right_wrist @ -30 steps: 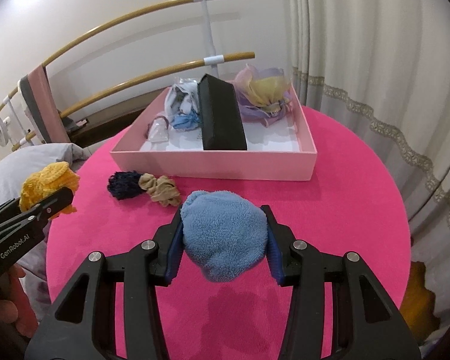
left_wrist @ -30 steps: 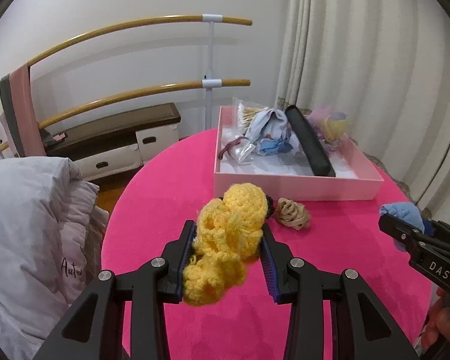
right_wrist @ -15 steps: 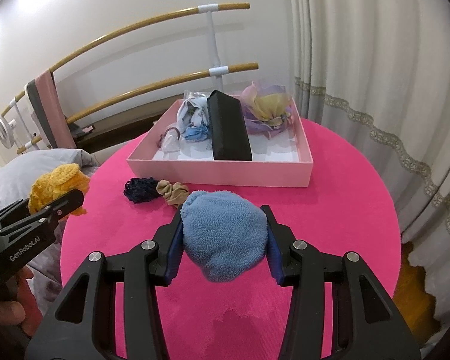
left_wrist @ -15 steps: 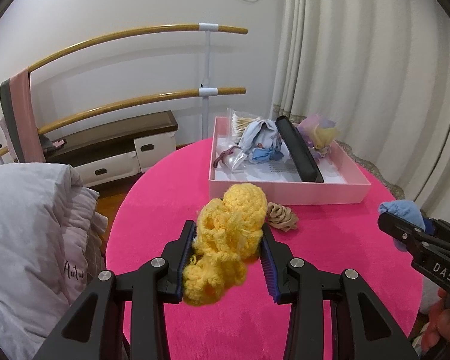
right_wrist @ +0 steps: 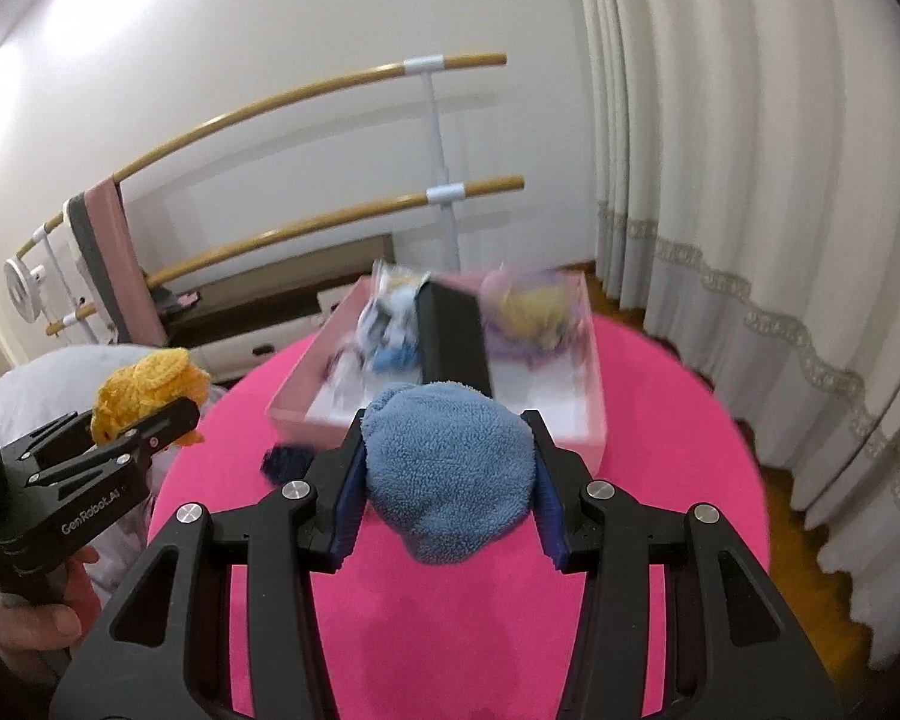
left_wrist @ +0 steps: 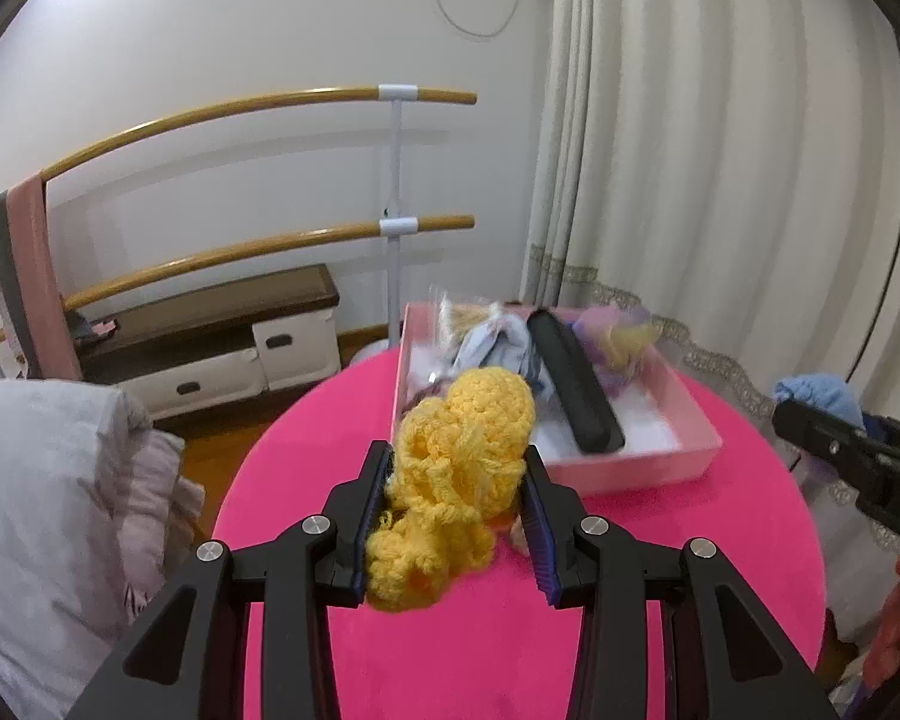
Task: Organize soft objects
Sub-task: 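Carry the yellow toy and blue ball over the pink box with both tools, then open both tools to drop the toy and ball into the box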
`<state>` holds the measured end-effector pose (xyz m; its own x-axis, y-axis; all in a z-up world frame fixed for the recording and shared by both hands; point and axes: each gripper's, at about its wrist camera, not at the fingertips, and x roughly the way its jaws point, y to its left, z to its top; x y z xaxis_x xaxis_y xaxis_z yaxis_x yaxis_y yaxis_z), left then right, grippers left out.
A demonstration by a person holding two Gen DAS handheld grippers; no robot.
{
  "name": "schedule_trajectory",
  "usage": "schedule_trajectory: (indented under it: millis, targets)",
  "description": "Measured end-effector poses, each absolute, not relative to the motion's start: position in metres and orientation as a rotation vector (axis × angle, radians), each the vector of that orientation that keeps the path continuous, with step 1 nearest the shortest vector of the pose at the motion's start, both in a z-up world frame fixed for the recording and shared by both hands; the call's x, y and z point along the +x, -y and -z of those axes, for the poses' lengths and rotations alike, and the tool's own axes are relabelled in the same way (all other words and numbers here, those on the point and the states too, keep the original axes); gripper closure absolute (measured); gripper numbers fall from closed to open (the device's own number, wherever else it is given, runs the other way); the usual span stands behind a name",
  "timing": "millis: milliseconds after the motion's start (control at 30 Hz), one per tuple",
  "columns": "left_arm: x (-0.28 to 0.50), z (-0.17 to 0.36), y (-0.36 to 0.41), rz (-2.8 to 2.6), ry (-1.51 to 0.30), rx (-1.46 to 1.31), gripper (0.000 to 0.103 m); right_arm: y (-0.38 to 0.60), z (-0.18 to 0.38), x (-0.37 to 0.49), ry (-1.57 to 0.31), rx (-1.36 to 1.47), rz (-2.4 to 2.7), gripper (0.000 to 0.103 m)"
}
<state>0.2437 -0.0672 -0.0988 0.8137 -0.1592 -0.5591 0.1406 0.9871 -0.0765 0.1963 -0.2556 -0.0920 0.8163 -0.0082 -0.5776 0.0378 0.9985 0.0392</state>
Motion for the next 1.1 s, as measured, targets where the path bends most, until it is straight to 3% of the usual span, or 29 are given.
schedule_trajectory:
  millis: [567,1100]
  targets:
    - [0.351,0.092,0.099,0.208,-0.605,-0.023,0.065,0.28,0.072,0.276,-0.625,0.056,0.028,0.059]
    - [0.452,0.124,0.123,0.204,-0.701,-0.036,0.065,0.314,0.115,0.332,-0.741,0.117,0.051,0.059]
